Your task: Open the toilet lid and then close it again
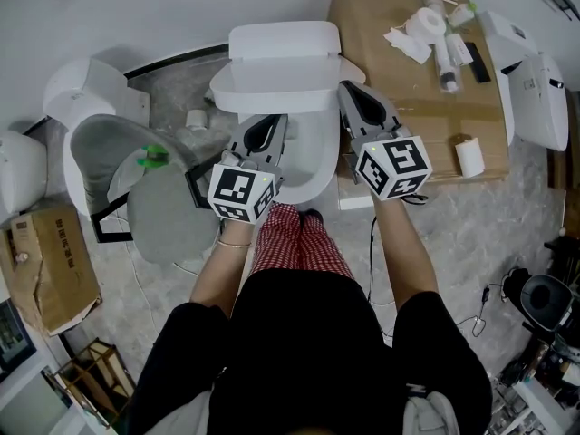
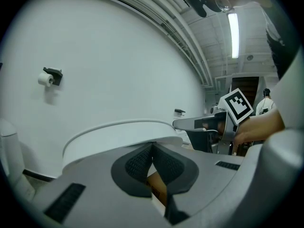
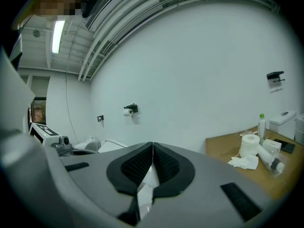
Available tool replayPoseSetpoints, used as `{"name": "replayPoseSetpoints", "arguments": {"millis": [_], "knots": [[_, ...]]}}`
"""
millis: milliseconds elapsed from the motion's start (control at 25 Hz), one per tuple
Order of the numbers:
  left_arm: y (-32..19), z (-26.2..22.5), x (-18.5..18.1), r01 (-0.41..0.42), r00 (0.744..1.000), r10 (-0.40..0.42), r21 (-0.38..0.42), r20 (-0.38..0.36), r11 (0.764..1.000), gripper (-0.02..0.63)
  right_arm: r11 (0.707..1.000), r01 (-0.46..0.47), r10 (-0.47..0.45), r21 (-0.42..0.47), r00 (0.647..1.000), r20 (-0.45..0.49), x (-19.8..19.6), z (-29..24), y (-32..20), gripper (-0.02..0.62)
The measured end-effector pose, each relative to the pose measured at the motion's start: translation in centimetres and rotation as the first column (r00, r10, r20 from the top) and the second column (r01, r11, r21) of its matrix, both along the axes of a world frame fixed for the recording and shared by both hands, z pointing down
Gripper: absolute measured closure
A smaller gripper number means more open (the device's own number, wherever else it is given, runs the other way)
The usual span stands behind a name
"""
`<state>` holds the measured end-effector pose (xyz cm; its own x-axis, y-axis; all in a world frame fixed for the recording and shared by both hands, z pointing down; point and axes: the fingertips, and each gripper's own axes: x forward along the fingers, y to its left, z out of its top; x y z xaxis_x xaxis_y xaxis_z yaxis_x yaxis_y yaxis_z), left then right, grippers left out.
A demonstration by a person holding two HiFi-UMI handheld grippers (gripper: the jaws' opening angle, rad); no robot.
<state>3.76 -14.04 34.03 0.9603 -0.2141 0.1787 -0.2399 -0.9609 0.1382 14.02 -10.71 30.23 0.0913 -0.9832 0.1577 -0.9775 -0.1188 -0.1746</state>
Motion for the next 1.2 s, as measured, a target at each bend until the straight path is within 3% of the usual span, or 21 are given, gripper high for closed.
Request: {"name": "replayPoseSetpoints", "arguments": {"millis": [800, 1200], "knots": [[1.9, 2.2, -1.1, 0.001, 1.0, -0.001, -0.017, 0.023, 1.0, 0.603, 1.0, 0.011, -0.012, -0.022, 1.0, -0.012, -1.7, 1.7, 1.9, 0.575], [2.4, 3.1, -1.9, 0.013, 1.0, -0.012, -0.021, 0.024, 1.0, 0.603, 1.0, -0.013, 0.012, 0.017, 1.0, 0.02, -2.3, 2.5, 3.0, 0.575]]}}
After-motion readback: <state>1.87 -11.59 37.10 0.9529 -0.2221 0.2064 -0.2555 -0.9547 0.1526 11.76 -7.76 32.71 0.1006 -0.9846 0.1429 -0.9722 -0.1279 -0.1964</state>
